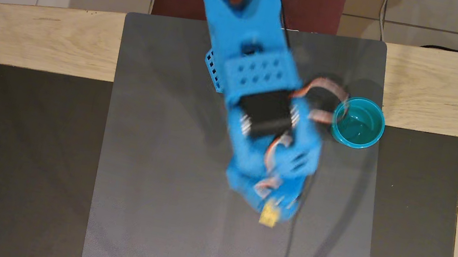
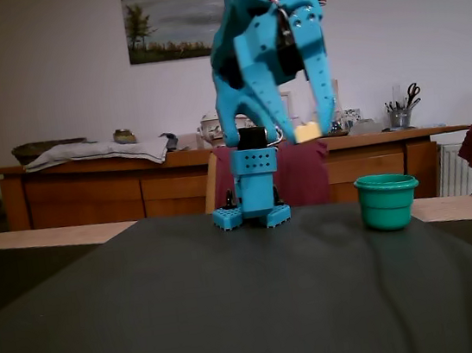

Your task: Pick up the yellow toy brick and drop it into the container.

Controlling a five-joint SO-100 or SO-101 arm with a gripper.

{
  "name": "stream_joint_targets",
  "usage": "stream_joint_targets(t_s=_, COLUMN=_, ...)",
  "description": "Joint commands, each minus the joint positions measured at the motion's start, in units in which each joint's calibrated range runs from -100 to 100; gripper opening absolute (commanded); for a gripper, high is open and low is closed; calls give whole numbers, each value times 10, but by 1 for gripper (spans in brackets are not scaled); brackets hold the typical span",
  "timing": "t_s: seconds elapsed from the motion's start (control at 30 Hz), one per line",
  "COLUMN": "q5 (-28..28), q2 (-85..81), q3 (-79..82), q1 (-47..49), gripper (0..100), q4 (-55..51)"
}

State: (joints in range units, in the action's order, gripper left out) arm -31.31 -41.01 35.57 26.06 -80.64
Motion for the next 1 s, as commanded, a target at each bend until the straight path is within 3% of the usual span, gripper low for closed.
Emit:
stream_joint_targets(t_s=0.0, q5=19, q2=-27, q3=-25, q1=49, gripper=0, q4=-45)
stream_joint_targets(t_s=0.2, q5=71, q2=-46, q3=-25, q1=163, gripper=0, q4=-113)
stream_joint_targets(t_s=0.6, q5=168, q2=-38, q3=-29, q1=353, gripper=0, q4=-135)
stream_joint_targets(t_s=0.97, q5=173, q2=-35, q3=-18, q1=367, gripper=0, q4=-79)
